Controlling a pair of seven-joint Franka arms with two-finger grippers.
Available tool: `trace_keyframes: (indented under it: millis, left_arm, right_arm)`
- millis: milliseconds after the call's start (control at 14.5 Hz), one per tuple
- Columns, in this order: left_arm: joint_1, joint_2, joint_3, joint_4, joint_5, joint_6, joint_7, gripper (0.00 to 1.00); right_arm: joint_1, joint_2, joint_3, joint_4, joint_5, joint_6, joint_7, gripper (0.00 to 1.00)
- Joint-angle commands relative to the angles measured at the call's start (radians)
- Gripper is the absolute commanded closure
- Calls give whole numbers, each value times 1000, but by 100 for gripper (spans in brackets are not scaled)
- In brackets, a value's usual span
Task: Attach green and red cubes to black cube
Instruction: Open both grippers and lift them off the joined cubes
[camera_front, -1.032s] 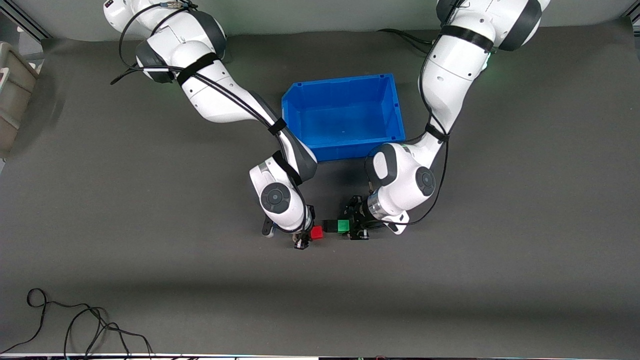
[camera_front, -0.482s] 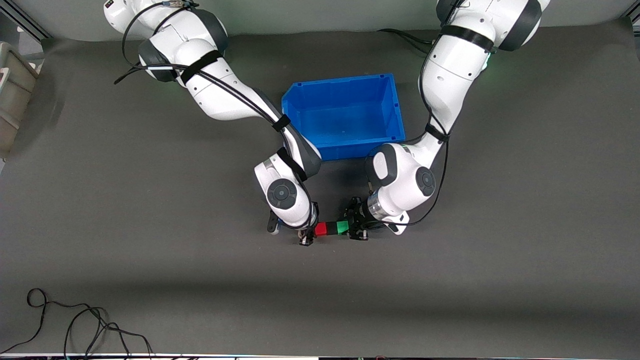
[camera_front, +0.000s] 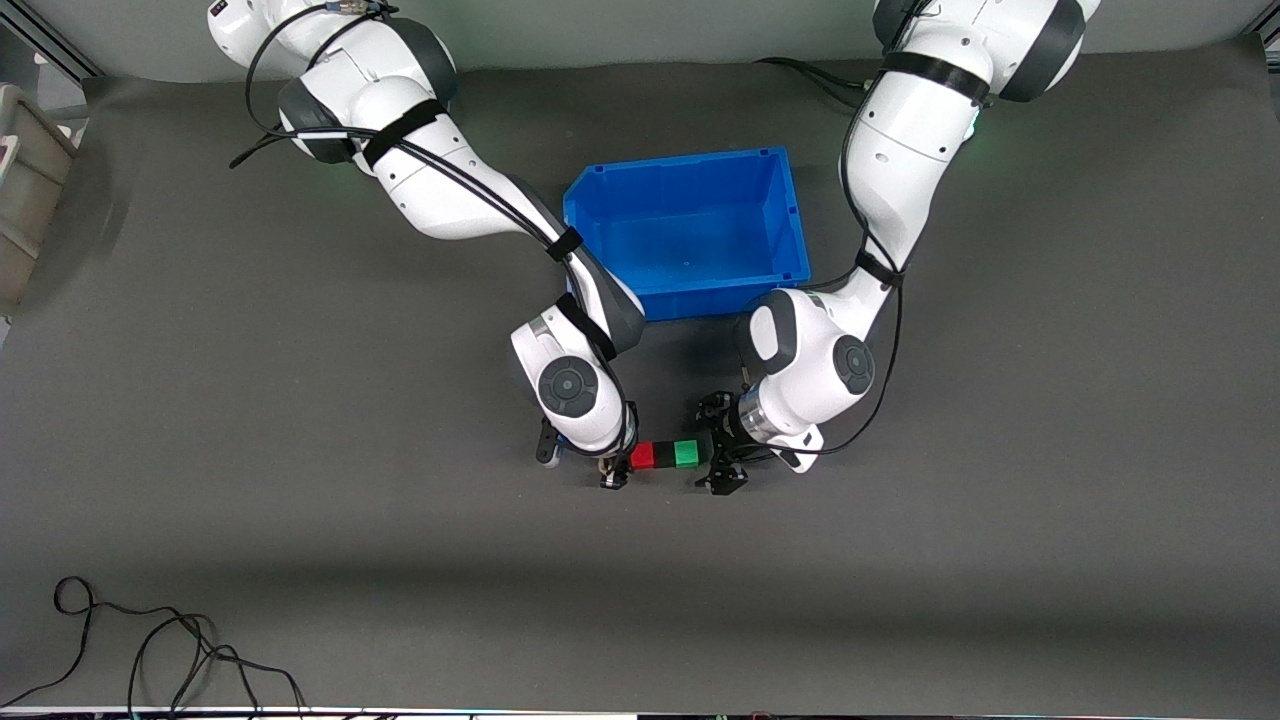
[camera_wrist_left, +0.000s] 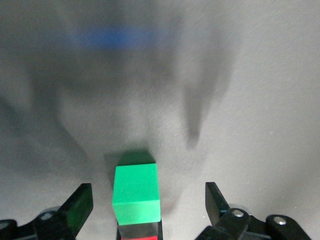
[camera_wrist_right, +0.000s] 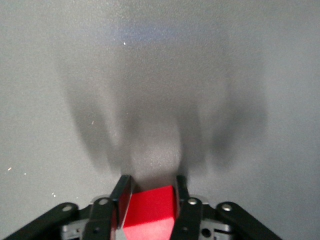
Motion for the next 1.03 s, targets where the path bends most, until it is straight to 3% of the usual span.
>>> trace_keyframes:
  millis: [0, 206, 413, 688, 964]
  left_arm:
    - [14, -32, 50, -5, 74, -111, -14, 0]
    - [50, -117, 133, -31, 105, -296, 101, 0]
    - [177, -236, 167, -79, 116, -517, 317, 0]
    - [357, -364, 179, -71, 379, -799, 546, 0]
    - [487, -479, 179, -52, 524, -974, 860, 0]
  right_arm:
    - [0, -2, -11, 18, -31, -20, 23, 0]
    - [-50, -93, -11, 17, -22, -63, -34, 0]
    - [-102, -224, -7, 19, -16, -239, -164, 0]
    - [-201, -419, -7, 8, -5, -495, -458, 0]
    - [-331, -575, -13, -1, 30, -699, -779, 0]
